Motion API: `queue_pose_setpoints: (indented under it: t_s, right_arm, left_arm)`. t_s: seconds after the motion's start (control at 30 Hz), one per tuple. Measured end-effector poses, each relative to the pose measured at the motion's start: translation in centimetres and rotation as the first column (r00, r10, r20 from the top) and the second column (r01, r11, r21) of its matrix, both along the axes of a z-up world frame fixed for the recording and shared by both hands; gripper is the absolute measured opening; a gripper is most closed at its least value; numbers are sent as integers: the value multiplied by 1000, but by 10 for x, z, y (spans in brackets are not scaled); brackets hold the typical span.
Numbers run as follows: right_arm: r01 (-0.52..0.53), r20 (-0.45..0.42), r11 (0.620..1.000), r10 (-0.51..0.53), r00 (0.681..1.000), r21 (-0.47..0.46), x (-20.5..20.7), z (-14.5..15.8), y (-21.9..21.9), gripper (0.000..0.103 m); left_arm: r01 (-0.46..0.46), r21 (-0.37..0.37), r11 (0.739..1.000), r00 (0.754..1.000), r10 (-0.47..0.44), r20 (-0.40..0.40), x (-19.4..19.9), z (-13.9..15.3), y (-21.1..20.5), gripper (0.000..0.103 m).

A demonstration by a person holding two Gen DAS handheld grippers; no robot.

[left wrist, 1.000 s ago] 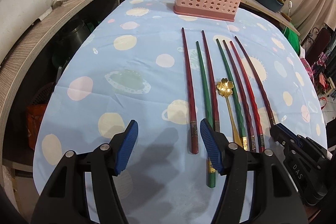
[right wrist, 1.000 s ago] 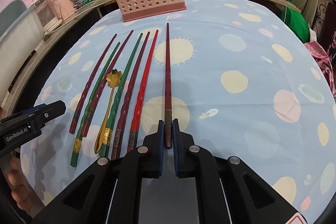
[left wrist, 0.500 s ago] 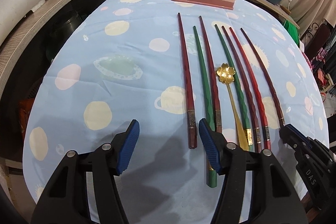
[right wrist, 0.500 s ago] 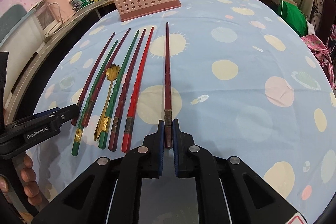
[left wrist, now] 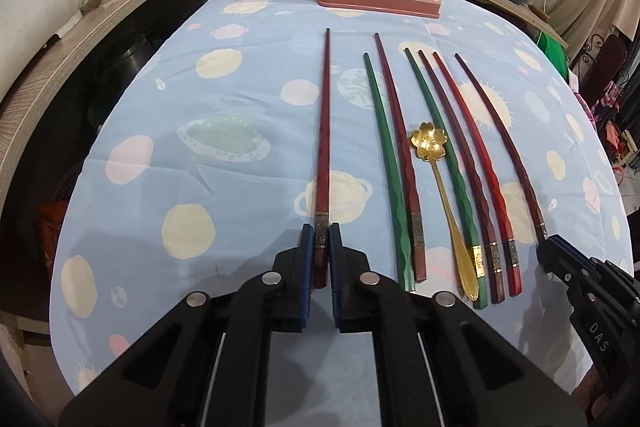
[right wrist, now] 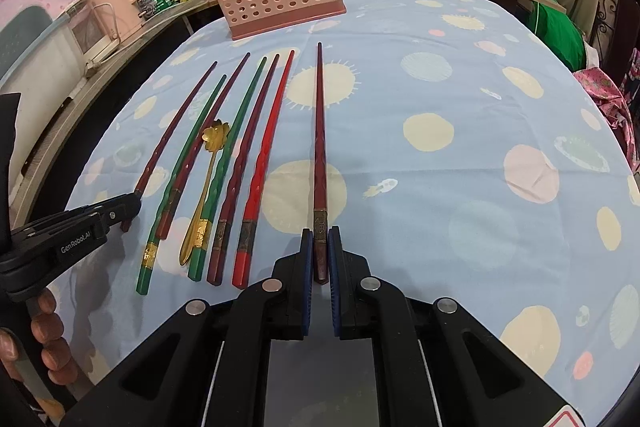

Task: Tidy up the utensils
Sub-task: 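Carry both dark red chopsticks up and lower them into the pink basket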

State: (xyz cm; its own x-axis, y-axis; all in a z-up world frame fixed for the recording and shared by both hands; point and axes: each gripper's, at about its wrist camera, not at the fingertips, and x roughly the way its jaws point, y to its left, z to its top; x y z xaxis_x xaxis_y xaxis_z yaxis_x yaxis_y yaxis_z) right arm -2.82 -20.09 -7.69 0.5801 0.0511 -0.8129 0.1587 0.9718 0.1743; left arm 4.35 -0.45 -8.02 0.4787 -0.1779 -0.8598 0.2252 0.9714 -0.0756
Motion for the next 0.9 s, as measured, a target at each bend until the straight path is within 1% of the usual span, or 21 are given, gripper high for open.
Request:
queue_pose_setpoints:
  t_s: [0.2, 0.37, 0.5, 0.67, 0.8, 0.9]
  right_arm:
    - [6, 34, 1000, -5, 999, -14, -6, 14, -3, 7]
    - [15, 85, 1000, -14, 996, -12, -10, 39, -8, 7]
    - [31, 139, 1000, -30, 990, -4, -8, 66, -15, 7]
    - [47, 218, 999, -44, 975, -8, 2, 106, -24, 7]
    - [61, 273, 998, -60, 960, 4, 17, 139, -35, 7]
    - [69, 321, 997, -71, 945, 18, 35, 165, -45, 7]
  left_arm:
    - [-6, -20, 1000, 1000, 6, 12, -2, 10, 4, 7]
    - [-28, -51, 998, 999, 30, 39, -4, 31, 13, 7]
    - [-41, -93, 995, 997, 47, 67, 1, 57, 20, 7]
    - [-47, -128, 991, 989, 64, 130, 13, 96, 24, 7]
    - [-45, -159, 986, 978, 76, 195, 30, 133, 25, 7]
    - [-40, -194, 980, 970, 84, 230, 49, 159, 24, 7]
